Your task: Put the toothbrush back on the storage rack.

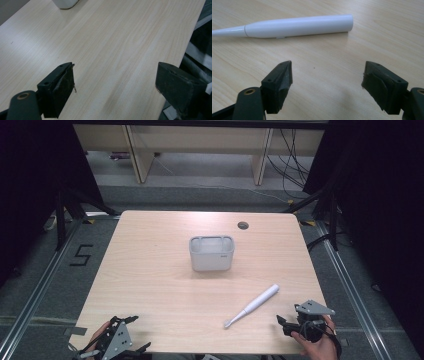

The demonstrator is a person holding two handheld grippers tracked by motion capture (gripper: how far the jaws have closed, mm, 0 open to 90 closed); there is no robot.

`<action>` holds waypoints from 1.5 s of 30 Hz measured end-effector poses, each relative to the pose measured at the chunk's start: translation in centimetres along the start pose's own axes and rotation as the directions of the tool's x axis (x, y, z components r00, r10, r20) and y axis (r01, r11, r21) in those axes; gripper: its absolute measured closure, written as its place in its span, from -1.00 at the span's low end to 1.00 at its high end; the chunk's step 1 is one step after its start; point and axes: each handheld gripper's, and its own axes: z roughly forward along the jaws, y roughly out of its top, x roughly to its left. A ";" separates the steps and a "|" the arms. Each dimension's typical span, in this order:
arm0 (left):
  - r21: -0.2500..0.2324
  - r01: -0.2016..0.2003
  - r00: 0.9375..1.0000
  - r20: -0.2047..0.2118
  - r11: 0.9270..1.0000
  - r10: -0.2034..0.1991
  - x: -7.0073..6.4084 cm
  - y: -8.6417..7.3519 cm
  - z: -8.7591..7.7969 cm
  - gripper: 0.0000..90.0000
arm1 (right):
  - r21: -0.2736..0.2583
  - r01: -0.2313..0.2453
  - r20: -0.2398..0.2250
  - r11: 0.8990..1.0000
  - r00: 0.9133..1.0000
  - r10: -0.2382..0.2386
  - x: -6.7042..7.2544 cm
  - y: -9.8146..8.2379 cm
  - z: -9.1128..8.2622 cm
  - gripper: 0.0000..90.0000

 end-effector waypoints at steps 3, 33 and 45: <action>0.001 -0.012 1.000 -0.002 1.000 0.012 0.1 0.0 0.1 -0.67 | 0.001 -0.005 -0.001 1.000 1.000 0.005 -0.1 0.1 0.0 -0.43; 0.008 -0.013 1.000 0.007 1.000 0.013 -0.1 0.0 0.3 -0.67 | -0.033 0.028 0.022 0.999 0.999 -0.027 0.1 2.0 0.8 -0.36; 0.009 -0.014 1.000 0.007 1.000 0.014 0.0 0.0 0.3 -0.67 | -0.039 0.043 0.024 0.998 0.999 -0.042 0.0 2.1 1.1 -0.33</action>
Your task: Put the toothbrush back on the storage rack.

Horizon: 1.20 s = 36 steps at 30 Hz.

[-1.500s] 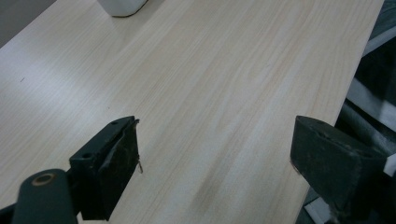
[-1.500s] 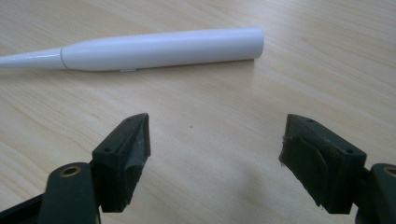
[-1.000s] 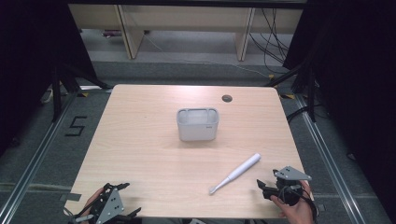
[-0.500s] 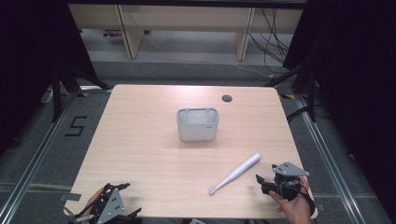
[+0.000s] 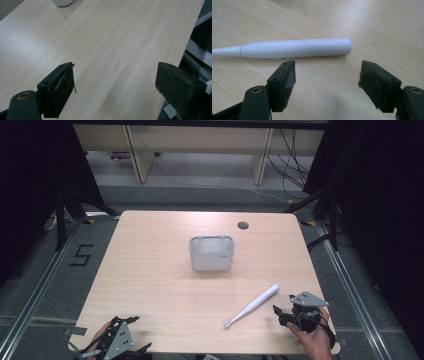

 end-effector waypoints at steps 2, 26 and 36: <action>0.002 0.002 1.000 0.000 1.000 -0.002 0.0 0.0 0.0 -0.67 | 0.005 -0.013 -0.002 1.000 1.000 0.013 0.1 0.0 -0.1 -0.33; -0.002 -0.004 1.000 -0.001 1.000 0.004 0.0 0.1 -0.1 -0.67 | 0.026 -0.051 -0.041 0.998 0.998 0.052 0.5 -1.5 -1.1 -0.34; -0.001 -0.001 1.000 -0.002 1.000 0.001 0.0 0.1 -0.1 -0.67 | 0.029 -0.059 -0.050 0.998 0.997 0.060 0.5 -1.6 -1.0 -0.34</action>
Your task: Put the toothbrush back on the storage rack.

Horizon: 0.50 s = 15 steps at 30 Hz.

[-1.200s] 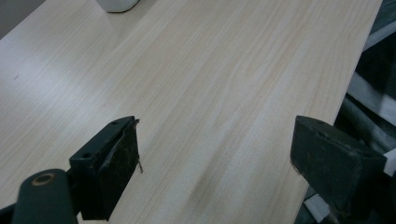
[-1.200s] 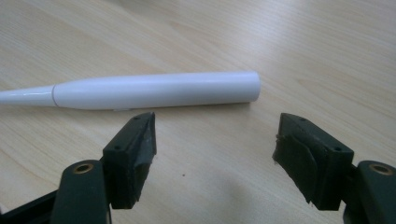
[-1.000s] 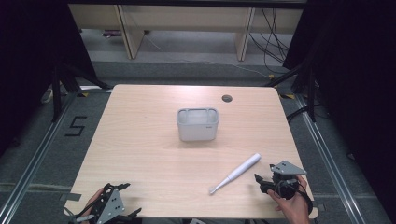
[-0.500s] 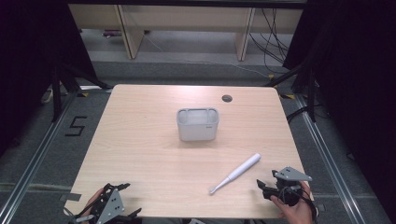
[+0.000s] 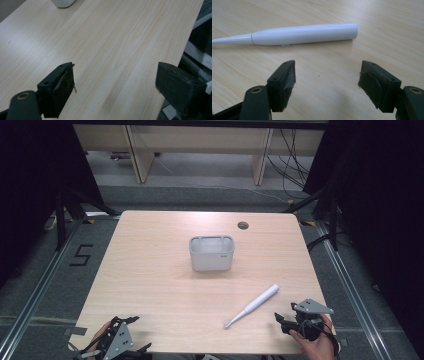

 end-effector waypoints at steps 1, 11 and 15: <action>0.001 0.000 1.000 0.000 1.000 0.000 0.0 0.0 0.0 -0.67 | 0.000 -0.002 -0.003 1.000 1.000 0.002 0.0 0.0 0.0 -0.34; 0.001 0.002 1.000 -0.003 1.000 -0.002 0.0 0.0 0.0 -0.67 | -0.005 0.003 0.011 1.000 1.000 -0.003 -0.1 0.0 -0.1 -0.34; 0.002 0.002 1.000 -0.003 1.000 -0.002 0.0 0.0 0.0 -0.67 | -0.004 0.013 0.009 1.000 1.000 -0.013 -0.1 0.0 0.0 -0.34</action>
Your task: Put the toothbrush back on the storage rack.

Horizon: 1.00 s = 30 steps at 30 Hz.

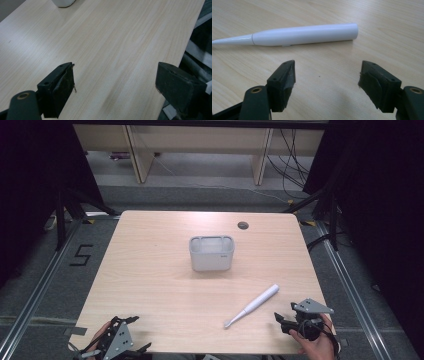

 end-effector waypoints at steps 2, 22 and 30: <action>0.001 -0.002 1.000 0.001 1.000 0.002 0.0 0.0 0.0 -0.67 | 0.000 0.006 -0.009 1.000 1.000 -0.006 0.0 0.0 0.0 -0.34; -0.004 0.003 1.000 0.004 1.000 -0.003 0.0 -0.1 0.1 -0.67 | -0.036 0.017 -0.014 0.999 1.000 -0.017 0.1 1.2 0.5 -0.26; 0.001 -0.001 1.000 0.003 1.000 0.001 0.0 -0.1 0.1 -0.67 | -0.042 0.016 -0.008 0.999 1.000 -0.016 -0.2 2.0 0.7 -0.21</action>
